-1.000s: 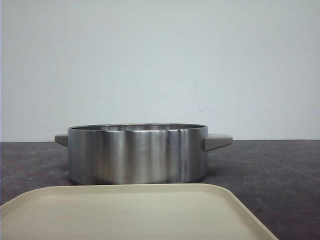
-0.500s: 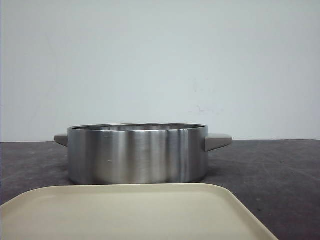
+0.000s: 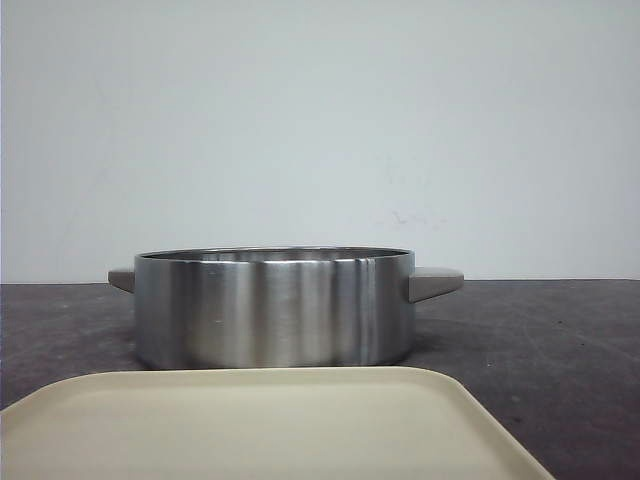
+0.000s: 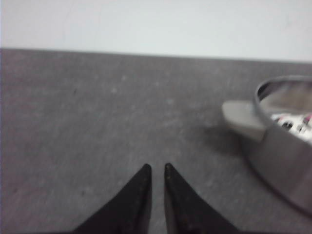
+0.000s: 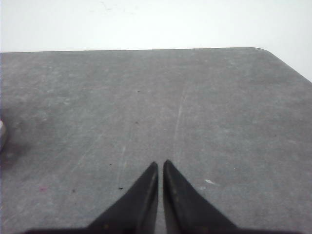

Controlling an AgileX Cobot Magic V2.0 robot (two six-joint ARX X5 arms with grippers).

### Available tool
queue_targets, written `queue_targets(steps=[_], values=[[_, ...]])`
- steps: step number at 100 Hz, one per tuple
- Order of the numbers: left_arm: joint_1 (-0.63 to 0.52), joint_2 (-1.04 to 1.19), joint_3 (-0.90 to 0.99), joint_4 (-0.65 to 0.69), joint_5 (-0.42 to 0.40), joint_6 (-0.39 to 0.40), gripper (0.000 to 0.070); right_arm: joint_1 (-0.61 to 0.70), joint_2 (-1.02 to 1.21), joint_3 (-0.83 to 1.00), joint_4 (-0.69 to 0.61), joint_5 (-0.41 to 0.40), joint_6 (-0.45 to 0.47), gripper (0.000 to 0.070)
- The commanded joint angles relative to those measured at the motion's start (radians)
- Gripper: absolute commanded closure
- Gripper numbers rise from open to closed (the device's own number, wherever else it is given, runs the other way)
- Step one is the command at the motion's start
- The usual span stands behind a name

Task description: Steam buns

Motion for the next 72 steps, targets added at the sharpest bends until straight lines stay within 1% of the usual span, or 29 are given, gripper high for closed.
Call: queue_targets(steps=[1, 10, 22, 72], values=[[0.008, -0.001, -0.019, -0.01, -0.017, 0.031, 0.07, 0.003, 0.0, -0.003, 0.008, 0.0, 0.007, 0.0689], [0.015, -0.001, -0.019, -0.011, -0.028, 0.049, 0.07, 0.003, 0.0, -0.003, 0.008, 0.0, 0.007, 0.0689], [0.017, 0.003, -0.019, -0.007, -0.027, 0.039, 0.07, 0.003, 0.0, -0.003, 0.008, 0.0, 0.007, 0.0689], [0.017, 0.003, -0.018, -0.007, -0.026, 0.04, 0.07, 0.003, 0.0, -0.003, 0.008, 0.0, 0.007, 0.0689]])
